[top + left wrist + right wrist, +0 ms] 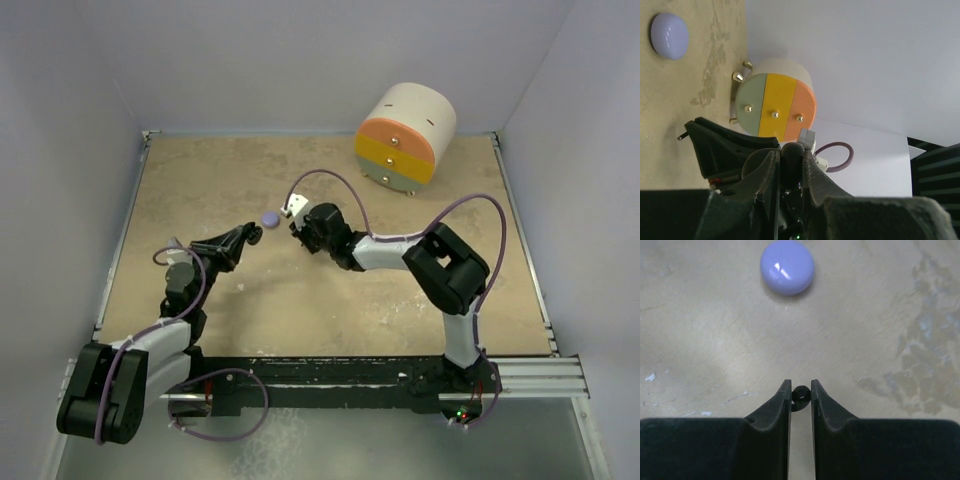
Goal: Insert the wireless bluetooth earbuds into the charging case
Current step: Adjust the earbud at the center of the board.
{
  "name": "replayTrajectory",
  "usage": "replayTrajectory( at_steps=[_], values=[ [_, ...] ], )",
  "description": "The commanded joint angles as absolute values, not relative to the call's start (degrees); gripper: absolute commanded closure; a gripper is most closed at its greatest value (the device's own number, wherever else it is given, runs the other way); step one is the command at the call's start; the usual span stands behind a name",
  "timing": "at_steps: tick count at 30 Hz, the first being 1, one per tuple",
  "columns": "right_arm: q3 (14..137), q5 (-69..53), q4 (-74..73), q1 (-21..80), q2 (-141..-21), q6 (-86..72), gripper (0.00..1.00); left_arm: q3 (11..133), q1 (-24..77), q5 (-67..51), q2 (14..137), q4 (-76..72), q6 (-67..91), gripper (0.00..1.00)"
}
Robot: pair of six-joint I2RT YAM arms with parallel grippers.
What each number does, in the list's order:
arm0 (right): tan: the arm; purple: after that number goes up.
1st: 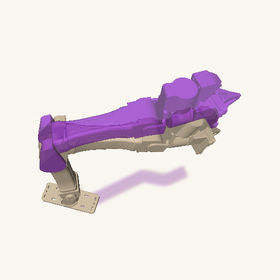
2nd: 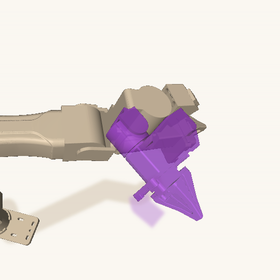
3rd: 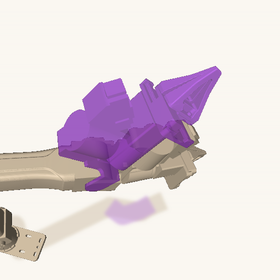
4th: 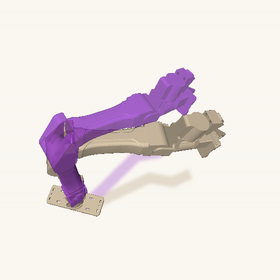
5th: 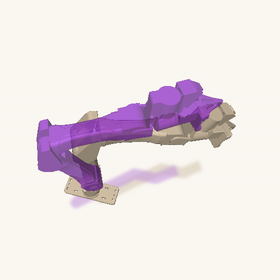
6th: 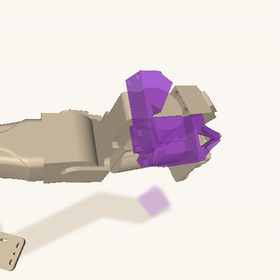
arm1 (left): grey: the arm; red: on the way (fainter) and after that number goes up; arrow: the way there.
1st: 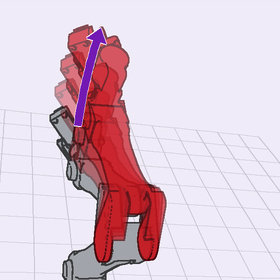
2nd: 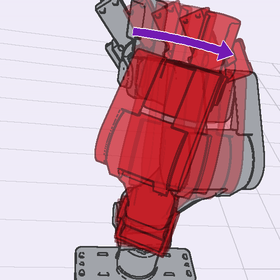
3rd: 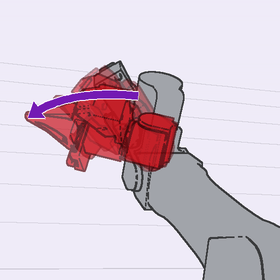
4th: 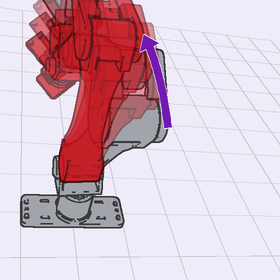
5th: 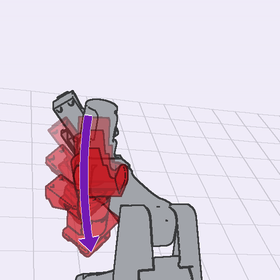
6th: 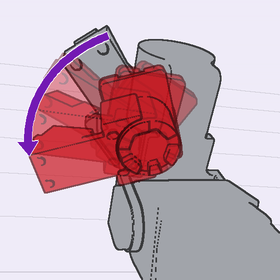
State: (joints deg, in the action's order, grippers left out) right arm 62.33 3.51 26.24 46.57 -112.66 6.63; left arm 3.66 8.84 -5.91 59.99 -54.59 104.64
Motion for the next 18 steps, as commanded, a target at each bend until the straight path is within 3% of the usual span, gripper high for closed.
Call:
replayTrajectory(
  at_steps=[1,6,18],
  values=[
    [68.4,-4.7,25.8,44.2,-113.7,13.0,0.84,2.5,7.3,-7.6,57.3,-55.2,106.0,1.00],
    [72.4,-6.9,24.3,43.0,-116.5,15.2,0.79,1.9,6.9,-7.9,56.6,-54.8,106.2,1.00],
    [73.5,-15.2,20.5,40.7,-117.6,21.9,0.80,1.8,6.5,-8.1,56.0,-54.3,106.2,1.00]
  ],
)
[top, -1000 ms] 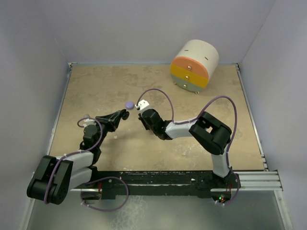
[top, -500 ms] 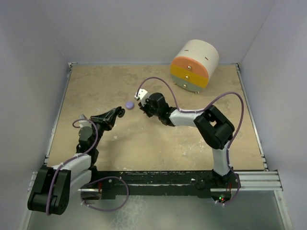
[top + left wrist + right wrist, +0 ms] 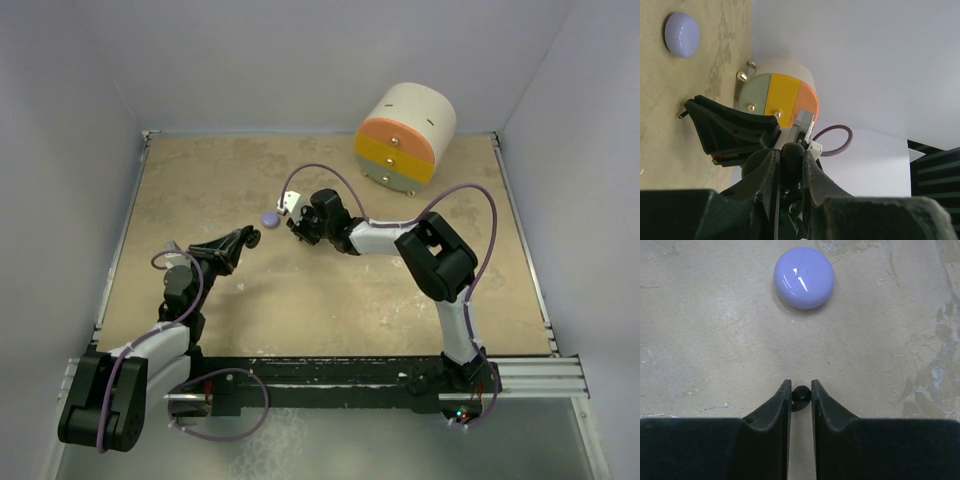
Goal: Insert the wireless bluetooth earbuds into the charging case
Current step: Adjust the earbud at the center of the board.
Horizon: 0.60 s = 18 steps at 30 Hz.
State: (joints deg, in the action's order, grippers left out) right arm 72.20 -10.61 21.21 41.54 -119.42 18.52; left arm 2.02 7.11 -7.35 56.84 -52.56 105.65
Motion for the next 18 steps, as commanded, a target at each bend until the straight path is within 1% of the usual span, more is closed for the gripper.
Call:
replayTrajectory(
  at_steps=[1,9,13,14,16,18],
  values=[
    [73.3,-15.2,20.5,40.6,-117.6,22.1,0.81,1.8,6.5,-8.1,56.1,-54.2,106.1,1.00],
    [70.9,-14.7,23.2,40.3,-116.3,21.6,0.81,1.8,6.5,-8.2,57.1,-54.4,105.7,1.00],
    [71.4,-15.3,22.3,40.3,-116.7,21.9,0.80,2.2,6.5,-8.3,57.7,-54.6,105.4,1.00],
    [71.4,-15.2,22.2,40.3,-116.9,22.0,0.77,2.2,6.5,-8.3,57.8,-54.6,105.3,1.00],
    [71.5,-15.0,22.3,40.3,-117.1,22.0,0.59,2.3,6.5,-8.3,58.0,-54.6,105.3,1.00],
    [71.5,-14.6,22.8,40.3,-117.0,21.3,0.51,2.2,6.5,-8.4,58.2,-54.6,105.2,1.00]
  ],
)
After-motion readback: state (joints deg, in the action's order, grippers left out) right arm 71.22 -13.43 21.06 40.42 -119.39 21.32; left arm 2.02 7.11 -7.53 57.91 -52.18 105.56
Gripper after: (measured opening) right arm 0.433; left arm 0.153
